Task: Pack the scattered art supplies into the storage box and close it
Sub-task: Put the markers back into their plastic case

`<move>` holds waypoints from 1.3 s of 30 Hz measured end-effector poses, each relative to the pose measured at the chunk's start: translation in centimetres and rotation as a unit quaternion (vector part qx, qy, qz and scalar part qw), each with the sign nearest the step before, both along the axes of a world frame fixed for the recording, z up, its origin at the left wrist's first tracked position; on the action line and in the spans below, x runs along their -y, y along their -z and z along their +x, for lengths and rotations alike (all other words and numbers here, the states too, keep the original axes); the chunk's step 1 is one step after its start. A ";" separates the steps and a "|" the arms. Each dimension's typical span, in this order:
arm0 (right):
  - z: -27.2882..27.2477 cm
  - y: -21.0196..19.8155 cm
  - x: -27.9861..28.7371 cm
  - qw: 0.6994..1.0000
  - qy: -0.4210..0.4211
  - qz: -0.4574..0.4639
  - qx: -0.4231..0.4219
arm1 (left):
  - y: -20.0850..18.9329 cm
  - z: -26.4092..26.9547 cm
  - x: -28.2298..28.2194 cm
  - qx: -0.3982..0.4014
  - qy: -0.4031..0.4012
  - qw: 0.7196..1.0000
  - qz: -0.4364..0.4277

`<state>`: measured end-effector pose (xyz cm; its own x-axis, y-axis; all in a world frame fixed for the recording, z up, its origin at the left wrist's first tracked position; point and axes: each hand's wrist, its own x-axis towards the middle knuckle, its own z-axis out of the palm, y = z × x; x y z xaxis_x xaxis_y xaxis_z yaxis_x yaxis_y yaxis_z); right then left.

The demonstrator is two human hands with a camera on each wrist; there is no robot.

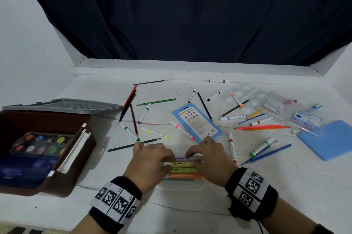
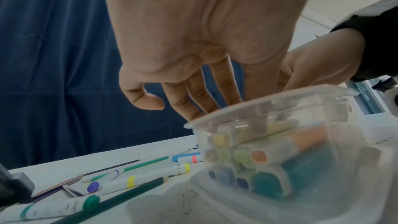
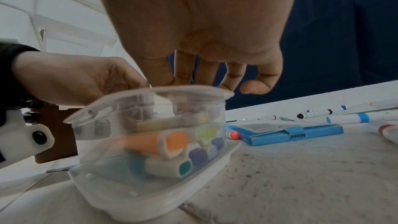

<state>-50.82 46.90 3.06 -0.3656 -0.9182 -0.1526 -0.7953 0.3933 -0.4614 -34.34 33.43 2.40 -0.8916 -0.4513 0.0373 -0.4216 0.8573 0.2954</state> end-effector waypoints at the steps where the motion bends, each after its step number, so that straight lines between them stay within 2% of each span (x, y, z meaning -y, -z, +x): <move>1: 0.0 0.0 0.0 1.000 0.000 0.002 -0.002 | 0.0 -0.1 0.0 -0.002 0.001 1.000 0.005; 10: 0.1 -0.1 -0.4 1.000 0.017 -0.004 0.007 | 0.1 0.1 0.5 -0.032 0.009 0.999 0.030; 14: 0.3 -0.2 -0.9 0.997 0.021 -0.065 0.029 | -0.4 0.2 0.2 -0.086 0.021 0.994 0.058; 17: 0.2 -0.7 -1.6 0.985 0.060 -0.148 0.069 | -2.2 -0.2 -0.4 -0.186 0.027 0.972 0.141; 20: -0.6 -1.6 -2.6 0.967 0.099 -0.222 0.082 | -4.5 -1.4 -1.3 -0.270 0.039 0.936 0.222; 24: -2.5 -2.7 -4.6 0.943 0.145 -0.284 0.098 | -6.4 -3.6 -2.8 -0.289 0.058 0.916 0.273; 30: -8.0 -4.3 -10.5 0.927 0.165 -0.317 0.118 | -7.3 -8.5 -7.6 -0.292 0.074 0.912 0.280; 39: -22.2 -4.8 -21.0 0.927 0.166 -0.322 0.092 | -6.4 -20.4 -16.9 -0.300 0.057 0.901 0.307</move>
<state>-73.02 67.94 7.91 -0.6663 -0.6822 0.3011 -0.5644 0.1974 -0.8016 -54.77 50.33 8.79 -0.8357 -0.4573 0.3040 0.0537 0.4828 0.8741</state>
